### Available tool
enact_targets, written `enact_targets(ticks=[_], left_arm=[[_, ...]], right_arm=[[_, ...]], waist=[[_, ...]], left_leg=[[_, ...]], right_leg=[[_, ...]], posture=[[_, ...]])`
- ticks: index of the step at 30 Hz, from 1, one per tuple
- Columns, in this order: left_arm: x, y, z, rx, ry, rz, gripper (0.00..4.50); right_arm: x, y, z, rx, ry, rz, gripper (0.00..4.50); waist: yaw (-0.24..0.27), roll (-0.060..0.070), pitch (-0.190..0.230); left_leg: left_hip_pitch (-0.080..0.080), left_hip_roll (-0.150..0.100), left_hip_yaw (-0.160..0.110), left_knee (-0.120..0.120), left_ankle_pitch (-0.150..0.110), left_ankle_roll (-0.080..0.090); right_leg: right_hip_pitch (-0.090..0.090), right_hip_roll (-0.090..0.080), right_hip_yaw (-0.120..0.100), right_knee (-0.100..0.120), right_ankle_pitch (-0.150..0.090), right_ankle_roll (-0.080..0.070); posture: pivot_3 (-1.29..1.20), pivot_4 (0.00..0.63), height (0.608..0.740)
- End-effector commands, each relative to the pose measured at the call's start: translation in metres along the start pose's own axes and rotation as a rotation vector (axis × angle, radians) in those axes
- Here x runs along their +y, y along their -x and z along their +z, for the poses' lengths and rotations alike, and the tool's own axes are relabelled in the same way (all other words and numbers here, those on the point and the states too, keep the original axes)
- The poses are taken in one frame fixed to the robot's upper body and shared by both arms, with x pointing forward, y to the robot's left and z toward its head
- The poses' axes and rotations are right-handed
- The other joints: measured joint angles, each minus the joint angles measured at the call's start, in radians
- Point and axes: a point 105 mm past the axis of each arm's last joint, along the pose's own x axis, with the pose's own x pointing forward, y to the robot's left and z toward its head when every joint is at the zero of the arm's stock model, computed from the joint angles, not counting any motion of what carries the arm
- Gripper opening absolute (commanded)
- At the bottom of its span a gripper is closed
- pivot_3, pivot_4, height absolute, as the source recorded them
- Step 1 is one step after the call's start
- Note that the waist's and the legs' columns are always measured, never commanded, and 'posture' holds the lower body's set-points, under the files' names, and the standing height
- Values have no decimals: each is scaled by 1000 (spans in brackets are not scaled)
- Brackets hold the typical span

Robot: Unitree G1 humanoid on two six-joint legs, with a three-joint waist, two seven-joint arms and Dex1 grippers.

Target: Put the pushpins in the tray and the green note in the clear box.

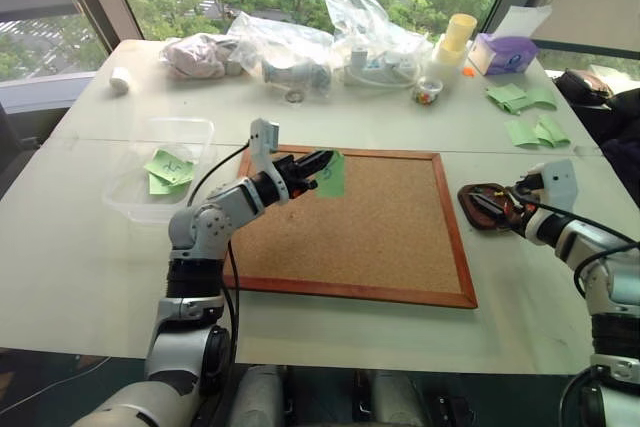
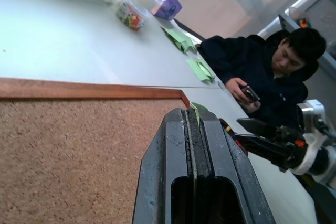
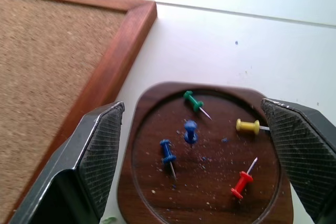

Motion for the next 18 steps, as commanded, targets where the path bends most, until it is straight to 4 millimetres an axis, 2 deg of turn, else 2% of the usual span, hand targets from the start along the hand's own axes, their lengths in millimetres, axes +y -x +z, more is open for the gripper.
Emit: enact_targets(ticks=[1, 4, 10, 14, 17, 18], left_arm=[[-9, 8, 43, -148, -132, 43, 0], [7, 28, 76, -284, -168, 207, 0], [49, 97, 120, -449, -268, 568, 0], [73, 144, 130, -475, -315, 760, 0], [89, 164, 123, -392, -372, 888, 0], [90, 166, 120, -368, -388, 896, 691]], right_arm=[[34, 9, 37, -96, 71, 153, 4428], [74, 11, 51, -126, 92, 322, 4428], [145, 18, 67, -126, 145, 654, 4428], [161, 15, 72, -120, 192, 728, 4428], [164, 10, 75, -122, 205, 739, 4428], [164, 9, 76, -123, 209, 742, 4500]], waist=[[0, 0, 0], [-4, 0, 0], [-4, 0, 0], [1, -2, 1], [4, -3, 1], [5, -3, 2]], left_leg=[[0, 0, 0, 0, 0, 0], [0, 1, 0, 0, 0, 0], [0, 1, -3, 0, 0, 0], [0, 1, -3, 0, 0, 0], [-1, 1, -3, 0, 0, 0], [-1, 1, -2, 0, 0, 1]], right_leg=[[0, 0, 0, 0, 0, 0], [0, 1, 0, 0, 0, 0], [0, 1, 0, 0, 0, 0], [0, 0, 0, 0, 0, 0], [0, 0, 0, 0, 0, 0], [0, 0, 0, 0, 0, 0]], posture=[[0, 150, 740], [0, 150, 740], [0, 150, 740], [0, 150, 740], [0, 150, 740], [0, 150, 740]])
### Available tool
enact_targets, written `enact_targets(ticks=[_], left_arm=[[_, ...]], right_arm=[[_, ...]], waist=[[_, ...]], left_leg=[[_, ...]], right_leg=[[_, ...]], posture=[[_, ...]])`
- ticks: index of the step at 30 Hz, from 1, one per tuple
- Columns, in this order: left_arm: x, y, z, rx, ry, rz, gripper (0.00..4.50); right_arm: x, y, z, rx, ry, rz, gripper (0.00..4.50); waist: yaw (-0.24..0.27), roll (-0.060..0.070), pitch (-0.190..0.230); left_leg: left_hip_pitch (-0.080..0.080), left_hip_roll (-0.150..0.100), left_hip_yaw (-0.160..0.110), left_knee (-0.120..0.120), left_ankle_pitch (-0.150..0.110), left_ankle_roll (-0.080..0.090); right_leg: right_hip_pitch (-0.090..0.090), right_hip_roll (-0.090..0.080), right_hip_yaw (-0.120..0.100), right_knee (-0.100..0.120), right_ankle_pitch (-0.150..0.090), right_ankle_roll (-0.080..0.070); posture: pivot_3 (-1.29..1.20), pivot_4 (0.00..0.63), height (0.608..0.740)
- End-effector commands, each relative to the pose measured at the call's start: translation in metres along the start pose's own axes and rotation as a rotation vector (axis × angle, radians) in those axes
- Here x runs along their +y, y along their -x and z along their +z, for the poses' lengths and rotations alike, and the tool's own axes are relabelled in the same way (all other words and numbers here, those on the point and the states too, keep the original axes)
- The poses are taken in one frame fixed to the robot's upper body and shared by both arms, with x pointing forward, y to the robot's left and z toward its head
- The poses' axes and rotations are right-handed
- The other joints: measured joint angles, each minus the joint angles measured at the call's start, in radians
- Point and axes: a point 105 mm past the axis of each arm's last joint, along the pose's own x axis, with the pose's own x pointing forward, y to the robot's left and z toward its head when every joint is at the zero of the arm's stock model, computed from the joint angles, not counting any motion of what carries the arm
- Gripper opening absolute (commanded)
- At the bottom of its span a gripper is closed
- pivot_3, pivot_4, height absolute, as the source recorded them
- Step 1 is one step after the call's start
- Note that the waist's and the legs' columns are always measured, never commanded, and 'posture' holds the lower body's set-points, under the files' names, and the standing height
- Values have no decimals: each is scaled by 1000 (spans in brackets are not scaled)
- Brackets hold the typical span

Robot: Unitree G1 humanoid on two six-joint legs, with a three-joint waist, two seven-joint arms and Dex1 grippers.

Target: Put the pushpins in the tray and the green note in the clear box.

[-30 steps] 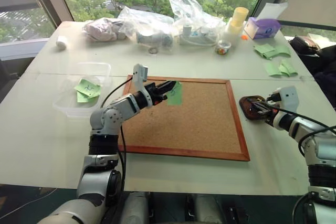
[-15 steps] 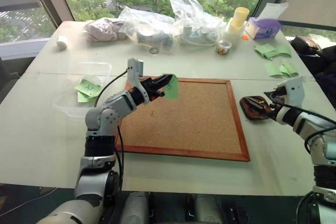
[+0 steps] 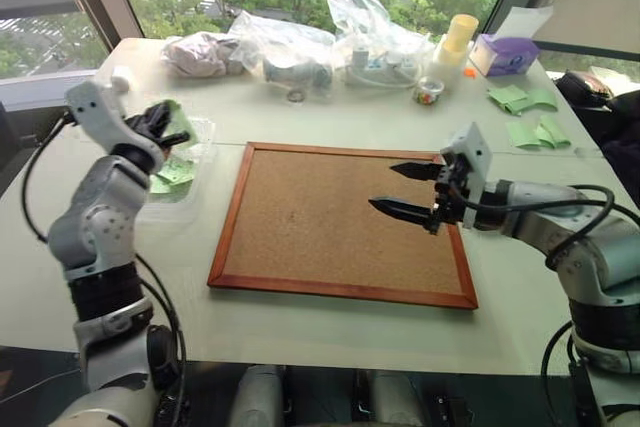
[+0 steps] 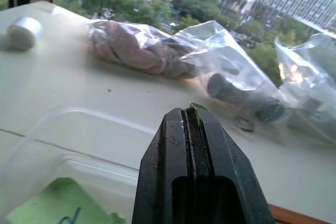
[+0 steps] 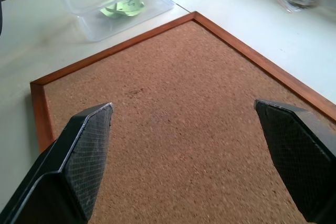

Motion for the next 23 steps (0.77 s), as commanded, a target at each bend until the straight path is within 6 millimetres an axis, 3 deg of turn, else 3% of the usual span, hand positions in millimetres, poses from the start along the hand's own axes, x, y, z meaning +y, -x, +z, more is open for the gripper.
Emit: enact_targets(ticks=[1, 4, 8, 12, 16, 23], left_arm=[[6, 5, 3, 6, -92, 23, 940], [8, 8, -3, 39, -109, 11, 2397], [-12, 13, 0, 46, -97, -127, 4318], [-60, 26, 2, 71, -71, -404, 4459], [-117, 58, -24, 219, -54, -784, 4459], [-132, 98, -64, 420, -164, -1037, 4459]], right_arm=[[-3, -2, 9, -22, 41, 7, 4500], [-6, -3, 8, -14, 52, 2, 4500], [-11, -1, 5, 4, 60, -16, 4500], [-18, 9, -5, 38, 55, -56, 4500], [-20, 25, -17, 75, 33, -95, 4500], [-14, 35, -27, 107, 14, -103, 4500]], waist=[[2, 0, 0], [1, -1, 0], [-3, -1, 0], [-1, -1, 1], [-1, -1, 1], [-22, -1, 0]], left_leg=[[0, 0, 0, 0, 0, 0], [-1, 0, 0, 0, 0, 0], [-1, 0, 1, 0, 0, 0], [-1, 0, 1, 0, 0, 0], [-1, 0, 1, 0, 0, 0], [0, 1, 1, -1, 1, -2]], right_leg=[[0, 0, 0, 0, 0, 0], [0, -1, 0, 0, 0, 0], [-1, 0, 0, 0, 0, 0], [-1, 0, 0, 0, 0, 0], [0, -1, 0, 0, 0, 0], [-1, 2, 0, 1, 0, 0]], posture=[[0, 150, 740], [0, 150, 740], [0, 150, 740], [0, 150, 740], [0, 150, 740], [0, 150, 740]])
